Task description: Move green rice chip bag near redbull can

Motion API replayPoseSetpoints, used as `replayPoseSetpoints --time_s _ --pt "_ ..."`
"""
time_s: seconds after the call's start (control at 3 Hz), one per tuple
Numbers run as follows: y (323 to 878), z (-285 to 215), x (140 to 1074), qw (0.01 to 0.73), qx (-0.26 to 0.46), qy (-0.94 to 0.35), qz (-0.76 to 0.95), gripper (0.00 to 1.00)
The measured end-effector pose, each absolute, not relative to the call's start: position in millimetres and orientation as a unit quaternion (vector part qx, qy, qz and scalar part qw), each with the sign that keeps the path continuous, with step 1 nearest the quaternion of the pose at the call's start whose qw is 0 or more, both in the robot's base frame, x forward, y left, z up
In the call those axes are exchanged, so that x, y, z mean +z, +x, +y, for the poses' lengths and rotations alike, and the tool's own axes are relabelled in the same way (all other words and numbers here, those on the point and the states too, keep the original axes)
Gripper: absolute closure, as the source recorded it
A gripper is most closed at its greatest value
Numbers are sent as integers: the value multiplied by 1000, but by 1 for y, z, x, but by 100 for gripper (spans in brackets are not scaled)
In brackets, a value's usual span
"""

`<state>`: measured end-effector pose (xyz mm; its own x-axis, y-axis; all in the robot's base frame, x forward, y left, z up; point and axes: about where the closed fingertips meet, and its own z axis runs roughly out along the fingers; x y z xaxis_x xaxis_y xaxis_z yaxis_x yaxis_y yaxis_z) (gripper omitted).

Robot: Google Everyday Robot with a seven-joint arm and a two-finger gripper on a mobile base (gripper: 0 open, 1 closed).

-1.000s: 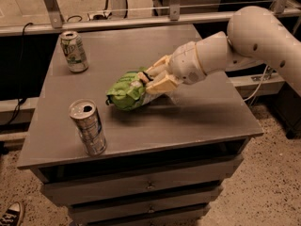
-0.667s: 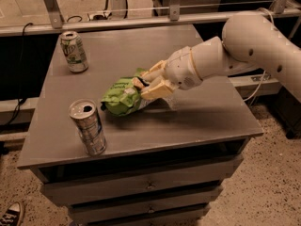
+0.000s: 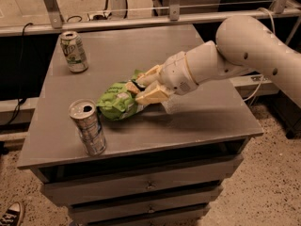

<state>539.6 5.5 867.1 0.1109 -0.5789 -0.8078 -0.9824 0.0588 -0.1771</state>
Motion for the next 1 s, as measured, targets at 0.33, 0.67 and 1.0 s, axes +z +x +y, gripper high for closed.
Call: replayPoseSetpoints --time_s 0.33,0.67,1.0 --pt "536 7 865 385 263 -636 615 12" --pt "537 4 864 383 262 -636 616 0" --pt "548 -20 879 393 244 -627 627 0"
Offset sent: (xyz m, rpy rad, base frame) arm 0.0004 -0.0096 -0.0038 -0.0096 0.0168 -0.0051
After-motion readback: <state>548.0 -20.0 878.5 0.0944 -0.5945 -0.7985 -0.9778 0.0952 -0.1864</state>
